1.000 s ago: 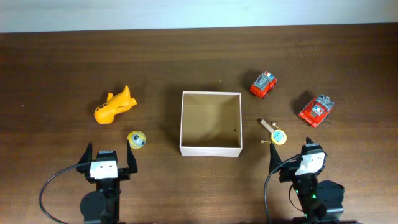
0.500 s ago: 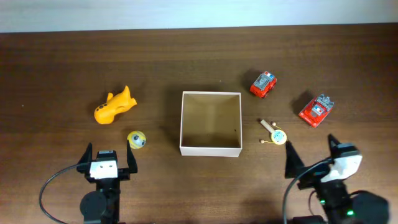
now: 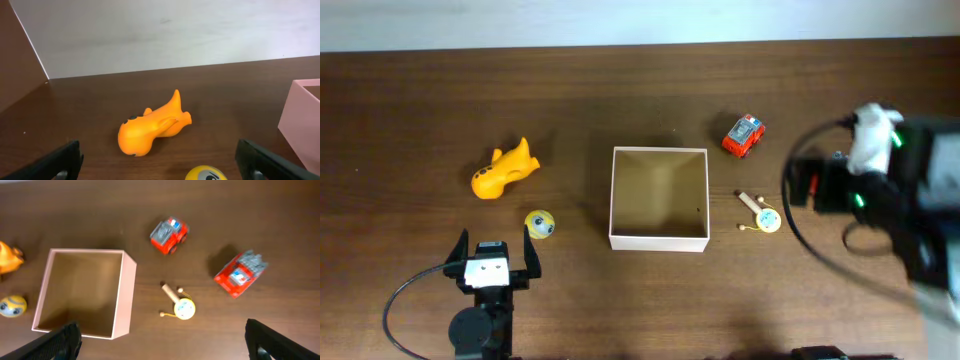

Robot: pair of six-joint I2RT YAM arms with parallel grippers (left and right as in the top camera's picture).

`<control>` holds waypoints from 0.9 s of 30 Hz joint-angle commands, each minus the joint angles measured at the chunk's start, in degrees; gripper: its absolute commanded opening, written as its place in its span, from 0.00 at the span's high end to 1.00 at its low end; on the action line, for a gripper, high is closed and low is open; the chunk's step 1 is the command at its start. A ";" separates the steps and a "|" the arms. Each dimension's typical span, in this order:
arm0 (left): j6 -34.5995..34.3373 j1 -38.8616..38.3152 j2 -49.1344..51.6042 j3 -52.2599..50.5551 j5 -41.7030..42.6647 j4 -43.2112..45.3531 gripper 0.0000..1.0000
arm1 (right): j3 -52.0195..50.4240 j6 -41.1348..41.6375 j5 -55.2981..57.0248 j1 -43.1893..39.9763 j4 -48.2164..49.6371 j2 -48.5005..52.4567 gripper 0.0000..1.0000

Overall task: Pack container
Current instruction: 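Move the right gripper over the right red toy truck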

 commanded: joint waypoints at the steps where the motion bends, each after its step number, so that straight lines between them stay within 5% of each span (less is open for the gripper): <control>1: 0.57 0.35 -0.50 -0.17 0.44 -0.13 0.01 | 1.07 -0.48 -3.19 0.31 0.39 8.15 0.01; 6: 0.55 0.35 -0.50 -0.17 0.44 -0.13 0.01 | 1.07 -0.24 -2.93 0.31 3.19 18.32 0.01; 16: 0.55 0.35 -0.50 -0.17 0.44 -0.13 0.01 | 1.07 22.32 19.04 0.24 15.45 26.18 0.00; 27: 0.55 0.35 -0.50 -0.17 0.44 -0.13 0.01 | 1.01 43.98 22.80 -7.23 1.49 26.23 0.01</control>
